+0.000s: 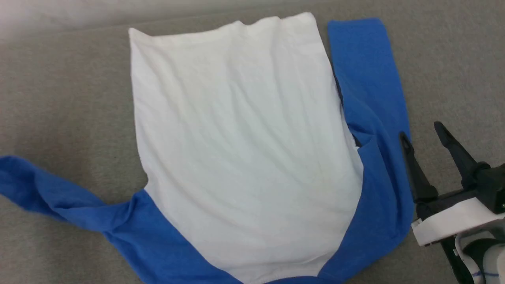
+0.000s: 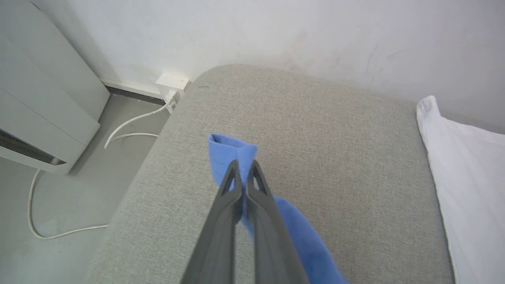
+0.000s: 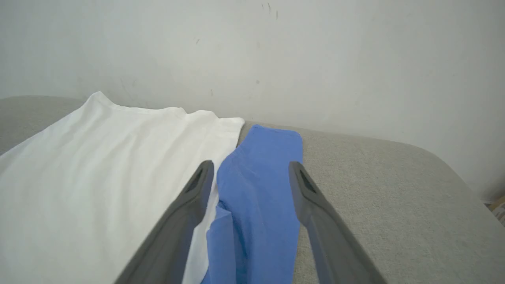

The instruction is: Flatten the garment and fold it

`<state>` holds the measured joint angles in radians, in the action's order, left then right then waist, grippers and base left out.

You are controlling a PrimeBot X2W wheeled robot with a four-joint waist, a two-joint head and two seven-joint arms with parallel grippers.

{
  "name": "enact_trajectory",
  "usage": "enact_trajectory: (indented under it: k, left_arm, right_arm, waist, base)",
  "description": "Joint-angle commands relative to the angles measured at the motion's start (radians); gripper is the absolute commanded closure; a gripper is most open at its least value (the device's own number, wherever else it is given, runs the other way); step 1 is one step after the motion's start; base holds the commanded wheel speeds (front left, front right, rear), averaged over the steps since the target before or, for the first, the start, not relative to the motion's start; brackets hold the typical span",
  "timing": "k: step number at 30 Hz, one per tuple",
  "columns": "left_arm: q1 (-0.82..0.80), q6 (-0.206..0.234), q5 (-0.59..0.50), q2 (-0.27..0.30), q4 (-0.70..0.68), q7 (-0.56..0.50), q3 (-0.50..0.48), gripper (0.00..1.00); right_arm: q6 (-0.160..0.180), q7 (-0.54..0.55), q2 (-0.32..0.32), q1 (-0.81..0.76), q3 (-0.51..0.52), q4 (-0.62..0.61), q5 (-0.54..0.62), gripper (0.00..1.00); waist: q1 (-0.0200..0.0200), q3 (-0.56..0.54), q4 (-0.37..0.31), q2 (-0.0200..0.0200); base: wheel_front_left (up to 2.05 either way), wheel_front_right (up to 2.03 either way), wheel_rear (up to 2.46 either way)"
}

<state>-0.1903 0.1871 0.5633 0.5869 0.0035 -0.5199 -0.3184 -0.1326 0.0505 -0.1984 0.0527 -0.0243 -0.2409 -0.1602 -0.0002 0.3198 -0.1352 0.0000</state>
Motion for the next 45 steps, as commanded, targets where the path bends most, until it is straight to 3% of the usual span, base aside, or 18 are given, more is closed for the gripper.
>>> enact_trajectory:
  k: [1, 13, 20, 26, 33, 39, 45]
  left_arm:
    - [0.046, 0.008, 0.002, 0.007, -0.026, 0.007, -0.027, 1.0]
    - [0.285, 0.019, 0.028, 0.009, -0.225, 0.013, -0.221, 1.0]
    - [0.301, -0.006, 0.089, -0.021, -0.424, -0.026, -0.181, 1.0]
    - [0.242, -0.016, 0.125, -0.092, -0.541, -0.052, 0.015, 1.0]
    - [0.116, -0.025, 0.093, -0.229, -0.555, -0.089, 0.373, 1.0]
    - [-0.006, -0.052, 0.03, -0.371, -0.421, -0.111, 0.654, 1.0]
    - [-0.139, -0.102, -0.043, -0.468, -0.21, -0.096, 0.822, 1.0]
  right_arm:
    - [0.002, 0.006, 0.006, -0.014, 0.004, -0.005, -0.005, 0.0]
    - [0.002, 0.035, 0.008, -0.072, 0.005, -0.023, -0.014, 0.0]
    - [0.002, 0.048, 0.015, -0.089, 0.009, -0.043, -0.009, 0.0]
    - [0.002, 0.052, 0.017, -0.083, -0.001, -0.046, -0.012, 0.0]
    - [0.002, 0.048, 0.015, -0.076, 0.004, -0.044, -0.014, 0.0]
    - [0.002, 0.048, 0.021, -0.071, 0.006, -0.05, -0.01, 0.0]
    - [0.002, 0.038, 0.026, -0.044, -0.007, -0.038, -0.011, 0.0]
  waist:
    - [0.0002, -0.095, 0.075, 0.0]
    - [0.0002, -0.181, 0.099, 0.0]
    - [0.0002, -0.19, 0.103, 0.0]
    - [0.0002, -0.193, 0.089, 0.0]
    - [0.0002, -0.183, 0.068, 0.0]
    - [0.0002, -0.156, 0.047, 0.0]
    - [0.0002, -0.115, 0.004, 0.0]
  base:
    - [0.0, 0.0, 0.0]
    - [0.0, 0.0, 0.0]
    - [0.0, 0.0, 0.0]
    - [0.0, 0.0, 0.0]
    - [0.0, 0.0, 0.0]
    - [0.0, 0.0, 0.0]
    - [0.0, 0.0, 0.0]
